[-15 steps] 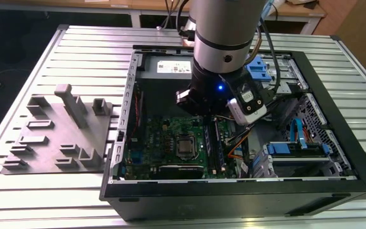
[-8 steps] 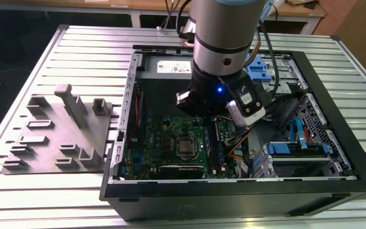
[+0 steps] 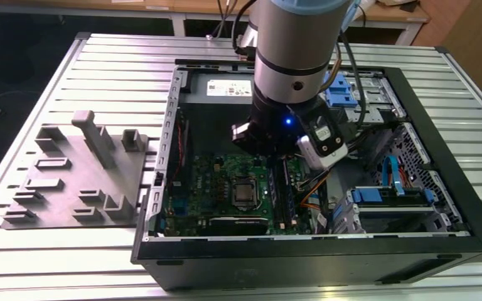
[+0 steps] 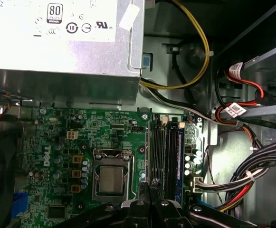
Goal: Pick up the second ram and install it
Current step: 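Insert the second ram into the second slot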
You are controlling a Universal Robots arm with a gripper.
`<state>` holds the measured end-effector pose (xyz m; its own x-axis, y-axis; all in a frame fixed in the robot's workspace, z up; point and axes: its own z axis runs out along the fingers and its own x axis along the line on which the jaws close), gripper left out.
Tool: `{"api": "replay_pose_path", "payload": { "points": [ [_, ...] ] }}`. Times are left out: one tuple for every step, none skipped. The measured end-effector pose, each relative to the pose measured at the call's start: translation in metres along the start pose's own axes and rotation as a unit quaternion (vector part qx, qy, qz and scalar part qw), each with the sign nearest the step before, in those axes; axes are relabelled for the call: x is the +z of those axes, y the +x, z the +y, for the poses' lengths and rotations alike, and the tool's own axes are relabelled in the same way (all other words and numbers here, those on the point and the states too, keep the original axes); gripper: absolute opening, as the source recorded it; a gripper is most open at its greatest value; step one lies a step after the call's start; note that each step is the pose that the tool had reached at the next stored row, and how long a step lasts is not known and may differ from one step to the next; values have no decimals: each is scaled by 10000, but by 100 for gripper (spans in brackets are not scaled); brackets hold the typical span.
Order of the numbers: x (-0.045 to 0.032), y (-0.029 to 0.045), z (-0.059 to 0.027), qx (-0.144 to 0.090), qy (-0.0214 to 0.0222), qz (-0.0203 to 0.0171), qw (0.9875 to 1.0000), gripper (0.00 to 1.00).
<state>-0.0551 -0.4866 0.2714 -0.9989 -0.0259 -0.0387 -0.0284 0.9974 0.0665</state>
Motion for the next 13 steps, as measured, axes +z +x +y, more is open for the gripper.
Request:
{"api": "replay_pose_path", "payload": {
  "points": [
    [6,0,0,0,0,0,10000,9],
    [11,1,-1,0,0,0,10000,9],
    [13,1,-1,0,1,0,10000,9],
    [13,0,-1,0,2,1,10000,9],
    [13,0,-1,0,2,0,10000,9],
    [13,0,-1,0,2,0,10000,9],
    [15,0,-1,0,3,0,10000,9],
    [18,-1,-1,-1,2,0,10000,9],
    [24,-7,-1,-1,1,-1,10000,9],
    [30,-14,-2,-1,2,-1,10000,9],
    [38,-20,-3,0,3,0,10000,9],
    [48,-29,-4,0,3,0,10000,9],
    [59,-35,-5,0,3,0,10000,9]
  ]
}}
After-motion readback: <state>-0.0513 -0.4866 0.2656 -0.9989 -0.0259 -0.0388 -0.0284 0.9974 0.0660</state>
